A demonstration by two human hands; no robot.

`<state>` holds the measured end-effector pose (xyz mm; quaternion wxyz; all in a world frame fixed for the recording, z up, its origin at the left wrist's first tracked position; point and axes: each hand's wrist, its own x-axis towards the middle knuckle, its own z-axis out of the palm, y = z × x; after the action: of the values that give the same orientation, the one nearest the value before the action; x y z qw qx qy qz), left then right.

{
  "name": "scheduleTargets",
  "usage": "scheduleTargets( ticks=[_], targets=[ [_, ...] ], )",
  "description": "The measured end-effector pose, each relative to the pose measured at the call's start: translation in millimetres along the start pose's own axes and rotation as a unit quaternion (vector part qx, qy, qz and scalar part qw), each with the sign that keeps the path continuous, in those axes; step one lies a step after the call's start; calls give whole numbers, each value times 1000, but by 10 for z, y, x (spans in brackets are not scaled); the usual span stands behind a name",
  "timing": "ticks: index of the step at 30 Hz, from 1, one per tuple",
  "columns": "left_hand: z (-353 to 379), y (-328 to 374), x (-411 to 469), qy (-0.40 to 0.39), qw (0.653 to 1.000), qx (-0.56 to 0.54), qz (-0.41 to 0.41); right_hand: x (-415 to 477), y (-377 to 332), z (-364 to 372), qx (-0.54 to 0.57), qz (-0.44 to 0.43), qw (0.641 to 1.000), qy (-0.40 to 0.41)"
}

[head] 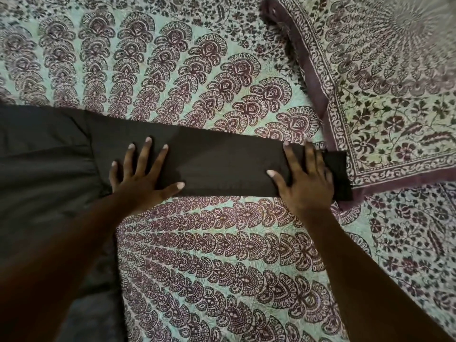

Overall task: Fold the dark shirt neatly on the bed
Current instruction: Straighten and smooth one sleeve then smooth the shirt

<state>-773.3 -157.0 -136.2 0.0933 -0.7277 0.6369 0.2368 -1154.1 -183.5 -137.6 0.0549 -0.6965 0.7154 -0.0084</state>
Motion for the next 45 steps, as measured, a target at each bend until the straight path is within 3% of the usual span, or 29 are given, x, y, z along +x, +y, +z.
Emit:
scheduleTargets(
  ticks=[2, 5, 6, 9, 11, 13, 16, 18, 21, 25, 27, 29, 32, 36, 39, 45],
  targets=[
    [-2, 4, -2, 0, 1000, -1, 0, 2, -154, -34, 13, 3, 1000, -19],
    [-6, 4, 2, -3, 1000, 2, 0, -64, -292, -4, -2, -116, 993, -26],
    [-6, 5, 4, -5, 1000, 1, 1, -80, -285, 22, -7, -118, 993, -19],
    [1, -6, -5, 3, 1000, -1, 2, -85, -359, 31, 15, 29, 999, 1],
    [17, -29, -1, 0, 1000, 3, 4, -19, -635, -17, 15, 53, 998, -13],
    [10, -31, 13, -3, 1000, 0, 13, 51, -1024, -85, 11, -47, 999, -23],
    [-51, -95, -46, 19, 998, -59, 33, 110, -1690, -54, 43, -235, 970, -43],
    [-44, -177, -232, 97, 989, -99, 49, 124, -2046, 35, 38, -319, 944, -81],
    [161, -436, -784, 212, 976, -43, 35, 43, -2286, 189, -1, -397, 913, -90],
    [648, -807, -1574, 198, 979, -32, -40, -140, -2230, 227, -7, -330, 943, -45],
    [847, -911, -1886, 165, 986, -13, -17, -209, -2378, 161, 24, -262, 963, -52],
    [980, -955, -2123, 147, 988, 1, 49, -237, -2733, 102, 38, -274, 961, -23],
    [1012, -1015, -2269, 152, 980, -47, 120, -181, -3413, 133, 10, -405, 914, 9],
    [873, -1283, -2287, 256, 949, -181, 42, -230, -4115, 256, -117, -545, 830, -4],
    [755, -1656, -2268, 300, 944, -135, -31, -436, -3972, 286, -146, -611, 778, 6],
    [929, -2118, -2508, 176, 984, -32, -18, -1181, -2912, 165, -179, -648, 738, -63]
  ],
)
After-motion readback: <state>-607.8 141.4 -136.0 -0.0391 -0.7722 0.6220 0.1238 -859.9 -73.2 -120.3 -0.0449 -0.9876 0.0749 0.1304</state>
